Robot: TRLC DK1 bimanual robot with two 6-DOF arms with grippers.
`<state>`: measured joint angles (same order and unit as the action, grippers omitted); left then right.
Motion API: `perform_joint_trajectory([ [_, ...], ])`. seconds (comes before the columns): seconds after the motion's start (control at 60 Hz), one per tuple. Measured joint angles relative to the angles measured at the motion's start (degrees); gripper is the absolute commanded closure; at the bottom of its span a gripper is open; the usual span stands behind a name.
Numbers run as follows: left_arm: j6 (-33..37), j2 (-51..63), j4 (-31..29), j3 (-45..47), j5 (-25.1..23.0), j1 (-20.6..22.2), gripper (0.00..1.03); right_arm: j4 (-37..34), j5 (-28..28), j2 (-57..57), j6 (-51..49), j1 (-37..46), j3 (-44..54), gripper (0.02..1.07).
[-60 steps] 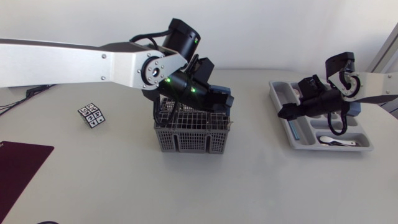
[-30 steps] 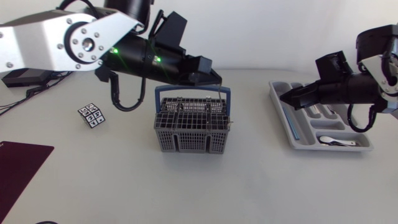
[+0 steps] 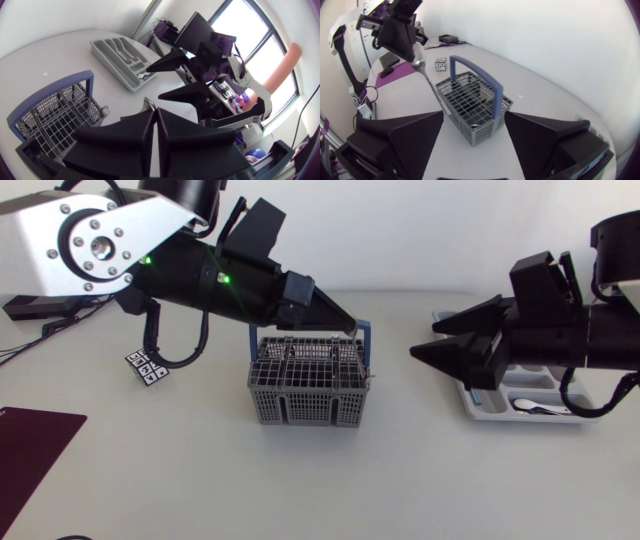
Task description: Transfer all utensils from the basket to the drawer tray.
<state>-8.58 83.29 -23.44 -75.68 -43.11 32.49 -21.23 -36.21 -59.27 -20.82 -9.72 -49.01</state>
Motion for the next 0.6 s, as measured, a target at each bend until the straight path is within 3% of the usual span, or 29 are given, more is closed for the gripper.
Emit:
perform_joint_trajectory([
  [0.367,5.4,0.0,-5.9,0.3,-6.0,2.2,1.00,3.5,0.4,1.6,-3.3,-10.6,5.3,0.20],
  [0.6,7.0,0.6,-7.4,0.3,-7.6,2.3,1.00,4.8,0.5,2.0,-3.5,-13.9,6.3,0.43],
])
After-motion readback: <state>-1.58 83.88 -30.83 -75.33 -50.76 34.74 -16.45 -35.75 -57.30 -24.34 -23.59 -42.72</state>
